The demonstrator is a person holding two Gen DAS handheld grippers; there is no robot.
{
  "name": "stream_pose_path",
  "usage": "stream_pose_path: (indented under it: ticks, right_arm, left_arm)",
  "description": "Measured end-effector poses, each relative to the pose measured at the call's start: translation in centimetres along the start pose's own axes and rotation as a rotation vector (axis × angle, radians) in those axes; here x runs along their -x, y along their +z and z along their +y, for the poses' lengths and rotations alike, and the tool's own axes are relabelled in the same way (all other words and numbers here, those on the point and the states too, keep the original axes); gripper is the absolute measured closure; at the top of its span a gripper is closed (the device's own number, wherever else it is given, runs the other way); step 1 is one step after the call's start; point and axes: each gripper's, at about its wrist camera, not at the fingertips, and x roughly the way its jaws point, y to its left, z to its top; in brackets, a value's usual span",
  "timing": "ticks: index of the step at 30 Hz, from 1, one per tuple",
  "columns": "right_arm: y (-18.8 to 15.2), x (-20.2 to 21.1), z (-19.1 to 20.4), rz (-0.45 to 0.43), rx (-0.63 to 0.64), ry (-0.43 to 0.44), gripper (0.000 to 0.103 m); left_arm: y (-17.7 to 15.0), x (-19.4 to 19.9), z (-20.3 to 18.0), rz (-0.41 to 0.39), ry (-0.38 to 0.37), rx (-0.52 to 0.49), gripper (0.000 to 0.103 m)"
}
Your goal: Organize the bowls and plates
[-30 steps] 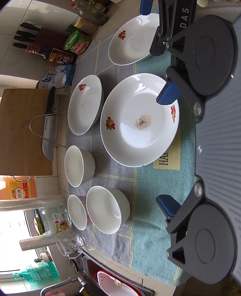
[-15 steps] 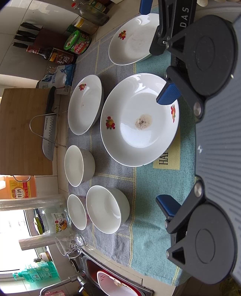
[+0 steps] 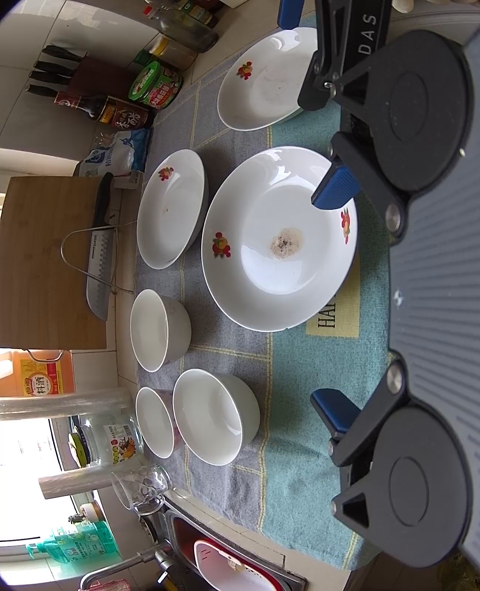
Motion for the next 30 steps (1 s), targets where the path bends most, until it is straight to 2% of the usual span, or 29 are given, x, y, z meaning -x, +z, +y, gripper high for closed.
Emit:
stream_pose_path:
  ticks: [30]
  right_arm:
    - [0.07, 0.31, 0.20, -0.007, 0.005, -0.004, 0.000]
  left_arm:
    - [0.22, 0.28, 0.16, -0.006, -0.003, -0.003, 0.001]
